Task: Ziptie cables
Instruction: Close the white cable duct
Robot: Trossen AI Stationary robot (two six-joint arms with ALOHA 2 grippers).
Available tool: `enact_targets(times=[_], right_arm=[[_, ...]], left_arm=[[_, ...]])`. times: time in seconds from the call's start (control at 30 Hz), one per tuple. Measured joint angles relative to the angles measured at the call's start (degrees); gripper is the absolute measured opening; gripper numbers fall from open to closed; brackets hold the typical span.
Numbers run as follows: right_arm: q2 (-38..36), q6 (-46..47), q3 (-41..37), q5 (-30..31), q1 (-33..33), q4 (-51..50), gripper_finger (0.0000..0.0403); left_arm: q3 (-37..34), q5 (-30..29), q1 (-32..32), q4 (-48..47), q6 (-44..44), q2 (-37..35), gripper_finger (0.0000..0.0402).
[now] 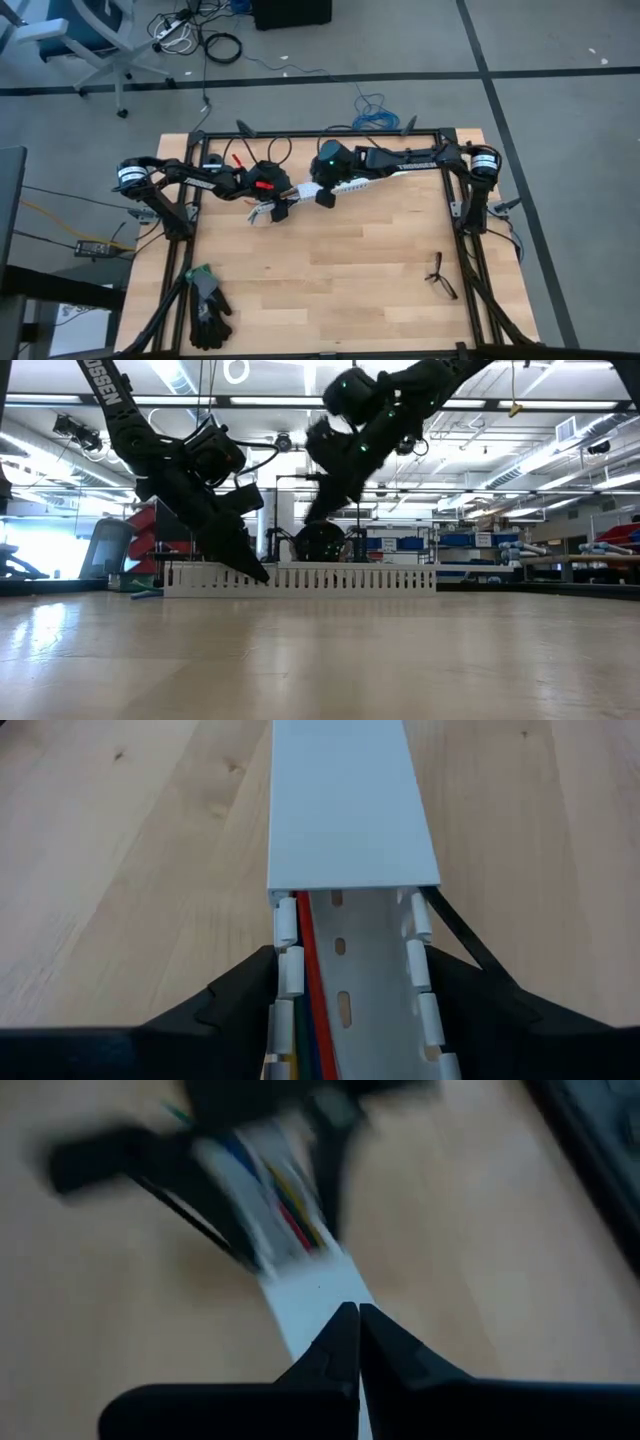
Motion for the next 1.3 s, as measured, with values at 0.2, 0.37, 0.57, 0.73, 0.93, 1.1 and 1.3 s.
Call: enact_targets(times=[0.2, 0.37, 0.57, 0.73, 0.93, 1.1, 1.3], right_arm=[[8.8, 4.6, 0.9, -9.6, -2.4, 2.8, 0.0], [15.1, 3.6, 3.1, -16.5, -1.3, 16.7, 0.0], [8.4, -2.7, 2.8, -9.8, 1.4, 19.1, 0.0], [3.7, -3.9, 0.3, -4.8, 1.5, 15.3, 0.0], [-3.6, -1.8, -8.0, 0.3, 1.3, 14.9, 0.0], [-9.6, 1.7, -15.3, 2.3, 0.7, 19.2, 0.0], [-12.2, 5.0, -21.6, 2.4, -0.3, 22.9, 0.0]], left_arm=[[0.0, 0.2, 0.0, -0.3, -0.3, -0.1, 0.0239], [0.0, 0.2, 0.0, -0.3, -0.3, -0.1, 0.0239], [0.1, -0.1, 0.0, -0.7, -0.4, -0.1, 0.0239], [0.1, -1.0, 0.0, -1.0, -0.4, -0.1, 0.0247], [0.0, -1.2, 0.0, -1.1, -0.1, -0.1, 0.0285], [0.0, -1.3, 0.1, -1.3, 0.2, -0.5, 0.0301], [0.0, -1.4, 0.8, -2.7, 1.4, -4.3, 0.0302]])
